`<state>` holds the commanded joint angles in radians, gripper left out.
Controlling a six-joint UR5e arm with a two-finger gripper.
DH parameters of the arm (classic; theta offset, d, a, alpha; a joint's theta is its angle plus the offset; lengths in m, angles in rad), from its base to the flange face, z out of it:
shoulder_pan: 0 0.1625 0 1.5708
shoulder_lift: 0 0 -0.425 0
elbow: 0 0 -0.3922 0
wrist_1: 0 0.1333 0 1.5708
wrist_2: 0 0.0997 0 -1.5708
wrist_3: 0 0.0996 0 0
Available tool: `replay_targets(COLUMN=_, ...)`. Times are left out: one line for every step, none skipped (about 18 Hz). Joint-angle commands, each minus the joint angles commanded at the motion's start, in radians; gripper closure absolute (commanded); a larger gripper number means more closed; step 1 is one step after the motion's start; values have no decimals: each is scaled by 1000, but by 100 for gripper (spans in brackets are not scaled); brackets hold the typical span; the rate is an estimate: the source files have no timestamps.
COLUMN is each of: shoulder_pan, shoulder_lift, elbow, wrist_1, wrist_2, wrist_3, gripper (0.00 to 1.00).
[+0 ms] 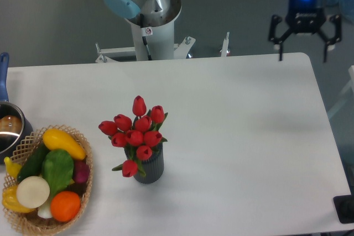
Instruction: Insert the flowers into the vase
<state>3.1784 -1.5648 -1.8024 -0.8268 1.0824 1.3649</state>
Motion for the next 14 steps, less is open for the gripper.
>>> replay_targets(shoulder_pan=0, shoulder_lift=15, elbow=-2, wrist_1=-6, wrist_2=57, wrist_3=43, gripper=0)
replay_targets(shoulder_pan=0, shoulder_lift=29, elbow=-3, wrist_1=-29, wrist_2=106, wrist_3=87, gripper=0)
replay_targets(shoulder_pan=2, shoulder_lift=37, elbow=1, wrist_1=-60, wrist_2=147, wrist_3=124, gripper=0)
replay_targets(shoulder_pan=5, shoulder_lift=45, elbow=6, wrist_1=-78, wrist_2=178, wrist_3=156, gripper=0)
replay_targets(shoulder_pan=17, shoulder_lift=54, elbow=9, wrist_1=-87, wrist_2=200, wrist_3=186, gripper=0)
replay_targets(shoulder_pan=32, shoulder_lift=61, elbow=11, wrist_1=-98, wrist_2=218, wrist_3=216, gripper=0)
replay_targets(shoulder_pan=52, shoulder_lift=74, elbow=11, wrist_1=-112, wrist_2=234, wrist_3=255, gripper=0)
replay_targets(shoulder_pan=80, shoulder_lift=80, elbow=11, wrist_1=-133, wrist_2=247, wrist_3=301, gripper=0)
replay_targets(shoulder_pan=101, shoulder_lift=86, elbow=12, wrist_1=-158, wrist_2=257, wrist_3=356, gripper=0)
replay_targets(shoulder_pan=121, shoulder_lift=95, elbow=14, wrist_1=-178, wrist_2=260, wrist_3=415, gripper=0)
replay_targets(shoulder_pan=152, shoulder_lift=100, elbow=12, wrist_1=-198, wrist_2=258, wrist_3=477, gripper=0)
replay_targets(shoulder_pan=172, shoulder_lift=103, elbow=14, wrist_1=-218, wrist_2=258, wrist_3=532, gripper=0)
replay_targets(shoulder_pan=184, shoulder_lift=106, elbow=17, wrist_1=-238, wrist_2=258, wrist_3=577, gripper=0)
replay_targets(shoulder_pan=195, shoulder_lift=112, elbow=20, wrist_1=-254, wrist_2=258, wrist_3=606, gripper=0)
